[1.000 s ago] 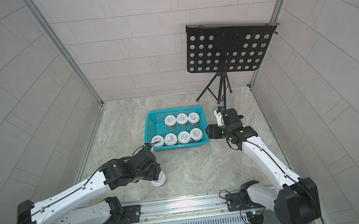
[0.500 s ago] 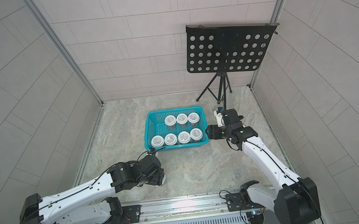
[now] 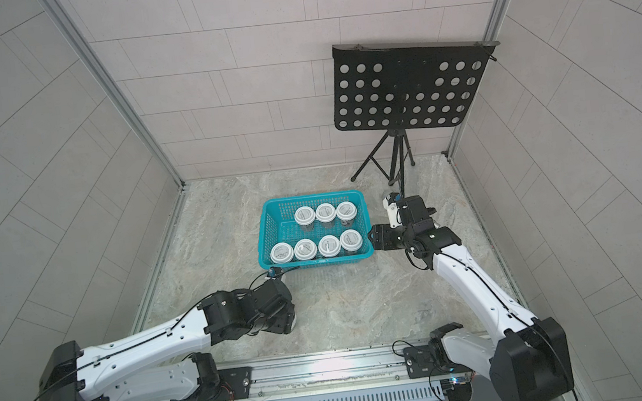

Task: Put the yogurt in the basket
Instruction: Pick up the yogurt from the center of the board.

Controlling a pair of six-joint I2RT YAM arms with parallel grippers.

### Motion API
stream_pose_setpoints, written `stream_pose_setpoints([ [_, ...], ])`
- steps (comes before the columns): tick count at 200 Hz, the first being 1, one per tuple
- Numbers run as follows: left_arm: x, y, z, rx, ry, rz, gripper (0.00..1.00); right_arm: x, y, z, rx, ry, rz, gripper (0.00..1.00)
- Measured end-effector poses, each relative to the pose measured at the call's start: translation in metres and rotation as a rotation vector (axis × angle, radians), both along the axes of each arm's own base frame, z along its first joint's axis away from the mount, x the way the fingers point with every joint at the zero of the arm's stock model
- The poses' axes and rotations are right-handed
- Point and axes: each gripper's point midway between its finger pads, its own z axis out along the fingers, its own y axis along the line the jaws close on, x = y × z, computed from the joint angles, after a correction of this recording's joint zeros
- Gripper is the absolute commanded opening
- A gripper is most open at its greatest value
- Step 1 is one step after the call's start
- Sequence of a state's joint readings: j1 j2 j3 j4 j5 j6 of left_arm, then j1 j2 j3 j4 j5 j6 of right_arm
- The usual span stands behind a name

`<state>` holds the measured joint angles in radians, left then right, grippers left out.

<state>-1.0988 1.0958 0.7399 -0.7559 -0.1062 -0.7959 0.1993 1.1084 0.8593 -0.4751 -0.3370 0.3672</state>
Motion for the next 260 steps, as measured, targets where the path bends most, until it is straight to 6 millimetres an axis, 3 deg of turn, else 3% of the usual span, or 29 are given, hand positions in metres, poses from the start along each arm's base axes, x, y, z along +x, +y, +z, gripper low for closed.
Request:
stream_pose_setpoints([
  [70,-0.004,0.0,-0.008,0.042,0.016,-0.018,0.77,0.0,-0.001,0.0,0.002,0.001,-0.002,0.79],
  [158,-0.003,0.001,-0.01,0.079,-0.006,-0.028,0.69,0.0,0.0,0.0,0.009,0.002,0.002,0.79],
  [260,-0.001,0.0,-0.013,0.094,-0.015,-0.026,0.73,0.0,-0.001,0.0,0.013,0.003,0.001,0.8],
])
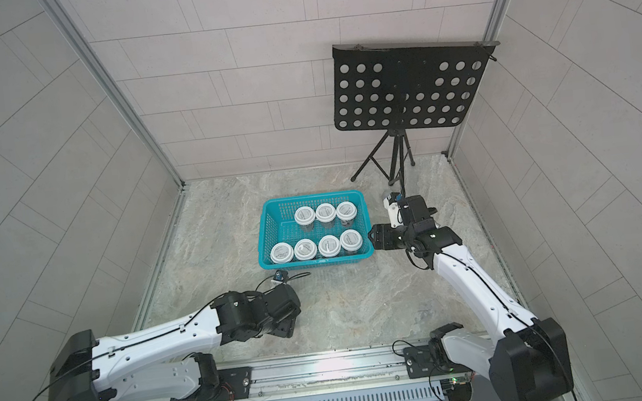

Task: Put the yogurt in the basket
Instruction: Pick up the yogurt from the center of the board.

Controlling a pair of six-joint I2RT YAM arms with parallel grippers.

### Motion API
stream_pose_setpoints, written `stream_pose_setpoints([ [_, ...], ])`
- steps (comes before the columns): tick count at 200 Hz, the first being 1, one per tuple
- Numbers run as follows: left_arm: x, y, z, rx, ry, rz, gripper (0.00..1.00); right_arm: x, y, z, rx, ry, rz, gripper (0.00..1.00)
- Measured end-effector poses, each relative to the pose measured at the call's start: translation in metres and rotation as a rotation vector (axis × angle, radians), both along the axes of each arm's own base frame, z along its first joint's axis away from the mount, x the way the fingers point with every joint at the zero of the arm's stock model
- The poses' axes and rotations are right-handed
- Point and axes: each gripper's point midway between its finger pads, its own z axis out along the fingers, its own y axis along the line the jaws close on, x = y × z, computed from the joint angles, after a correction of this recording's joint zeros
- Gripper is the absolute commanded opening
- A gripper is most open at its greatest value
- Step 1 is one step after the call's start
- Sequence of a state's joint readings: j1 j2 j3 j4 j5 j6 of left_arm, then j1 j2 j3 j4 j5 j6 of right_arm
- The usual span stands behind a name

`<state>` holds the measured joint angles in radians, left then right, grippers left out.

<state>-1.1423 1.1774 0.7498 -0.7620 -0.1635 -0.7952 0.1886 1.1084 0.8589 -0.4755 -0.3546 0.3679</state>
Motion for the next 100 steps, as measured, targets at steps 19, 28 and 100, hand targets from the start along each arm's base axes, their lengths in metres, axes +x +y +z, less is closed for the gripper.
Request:
stream_pose_setpoints([
  [19,0.0003,-0.0015,-0.0007,0.0,-0.003,-0.002,0.72,0.0001,0.0,0.0001,0.0,0.0,0.0,0.8],
  [28,0.0007,-0.0018,-0.0009,0.001,-0.005,-0.002,0.73,0.0001,-0.0002,0.0,0.0,0.0,0.0,0.79],
  [100,0.005,-0.0029,-0.0041,0.012,-0.024,0.004,0.72,-0.0015,-0.0022,-0.0048,-0.001,0.012,-0.006,0.8],
])
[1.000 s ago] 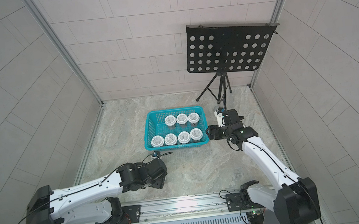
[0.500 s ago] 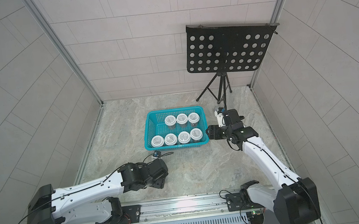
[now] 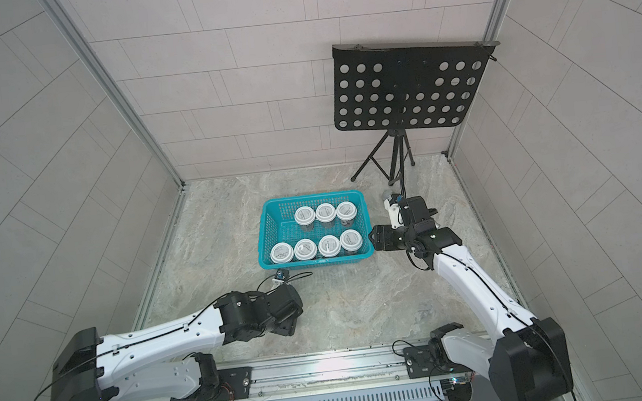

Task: Put the yogurt in the basket
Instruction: Pick up the yogurt from the center of the board.

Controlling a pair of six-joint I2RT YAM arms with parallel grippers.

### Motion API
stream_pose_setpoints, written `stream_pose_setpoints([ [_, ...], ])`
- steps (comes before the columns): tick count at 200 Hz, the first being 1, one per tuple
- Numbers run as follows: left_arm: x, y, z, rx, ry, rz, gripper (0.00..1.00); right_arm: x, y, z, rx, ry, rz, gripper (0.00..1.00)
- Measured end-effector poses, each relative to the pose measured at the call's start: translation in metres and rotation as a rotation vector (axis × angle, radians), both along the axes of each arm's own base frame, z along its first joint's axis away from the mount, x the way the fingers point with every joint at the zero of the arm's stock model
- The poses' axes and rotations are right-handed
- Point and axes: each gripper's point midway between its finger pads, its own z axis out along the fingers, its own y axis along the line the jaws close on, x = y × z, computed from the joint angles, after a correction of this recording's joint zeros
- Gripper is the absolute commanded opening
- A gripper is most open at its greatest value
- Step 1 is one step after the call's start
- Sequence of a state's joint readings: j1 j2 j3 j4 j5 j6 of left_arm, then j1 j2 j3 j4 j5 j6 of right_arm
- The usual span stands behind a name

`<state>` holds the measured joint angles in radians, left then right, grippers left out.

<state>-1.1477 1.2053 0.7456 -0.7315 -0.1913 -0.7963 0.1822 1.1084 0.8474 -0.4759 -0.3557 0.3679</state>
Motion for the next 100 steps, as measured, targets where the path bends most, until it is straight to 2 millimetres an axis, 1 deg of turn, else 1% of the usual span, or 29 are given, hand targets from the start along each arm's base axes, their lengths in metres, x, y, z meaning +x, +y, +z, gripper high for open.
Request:
stream_pose_setpoints([
  [21,0.0023,-0.0007,-0.0004,0.003,-0.01,0.003,0.7,0.0001,0.0,0.0001,0.0,0.0,0.0,0.79],
  [39,0.0042,-0.0016,-0.0002,0.003,-0.02,0.005,0.65,0.0001,0.0,0.0001,0.0,0.0,0.0,0.8],
  [100,0.005,-0.002,0.0035,-0.011,-0.029,0.005,0.64,0.0006,-0.0016,0.0001,0.002,0.001,-0.007,0.8],
])
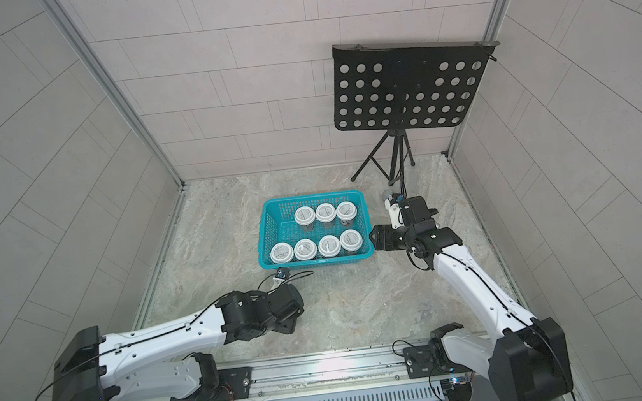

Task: Put the yogurt in the basket
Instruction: Pick up the yogurt from the center of the board, then place the yogurt in the basket.

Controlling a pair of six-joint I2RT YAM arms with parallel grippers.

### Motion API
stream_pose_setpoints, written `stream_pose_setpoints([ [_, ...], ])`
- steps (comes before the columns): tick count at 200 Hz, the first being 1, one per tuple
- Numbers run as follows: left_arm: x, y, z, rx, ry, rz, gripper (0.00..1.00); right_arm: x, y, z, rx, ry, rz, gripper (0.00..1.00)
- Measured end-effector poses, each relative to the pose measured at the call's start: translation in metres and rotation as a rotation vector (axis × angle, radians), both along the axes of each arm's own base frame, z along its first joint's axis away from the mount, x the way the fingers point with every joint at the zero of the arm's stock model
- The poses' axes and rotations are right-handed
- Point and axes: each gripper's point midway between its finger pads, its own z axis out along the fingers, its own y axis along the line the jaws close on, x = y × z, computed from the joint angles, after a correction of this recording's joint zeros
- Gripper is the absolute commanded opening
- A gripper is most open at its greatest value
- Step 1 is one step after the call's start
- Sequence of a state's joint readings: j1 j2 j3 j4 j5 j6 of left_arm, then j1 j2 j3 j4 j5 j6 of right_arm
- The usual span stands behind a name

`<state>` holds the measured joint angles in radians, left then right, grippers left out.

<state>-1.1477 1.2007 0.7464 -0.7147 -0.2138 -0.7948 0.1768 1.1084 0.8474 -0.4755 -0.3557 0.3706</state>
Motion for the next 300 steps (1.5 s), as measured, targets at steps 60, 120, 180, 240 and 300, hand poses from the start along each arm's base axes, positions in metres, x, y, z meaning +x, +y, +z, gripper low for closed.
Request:
stream_pose_setpoints([
  [60,-0.001,0.006,0.002,0.012,0.005,0.006,0.63,0.0,-0.001,0.0,0.001,0.0,-0.003,0.79],
  [120,0.013,0.03,0.006,0.032,0.032,0.074,0.63,0.0,-0.002,0.0,0.003,0.001,-0.005,0.8],
  [180,0.042,0.05,0.028,0.002,0.003,0.145,0.63,0.0,-0.001,0.0,0.005,0.002,-0.003,0.8],
  [240,0.064,0.077,0.037,-0.002,0.003,0.226,0.63,0.001,-0.002,-0.001,0.01,0.008,-0.006,0.8],
  [300,0.087,0.101,0.062,0.001,-0.052,0.306,0.63,0.001,-0.001,-0.002,0.015,0.011,-0.001,0.8],
])
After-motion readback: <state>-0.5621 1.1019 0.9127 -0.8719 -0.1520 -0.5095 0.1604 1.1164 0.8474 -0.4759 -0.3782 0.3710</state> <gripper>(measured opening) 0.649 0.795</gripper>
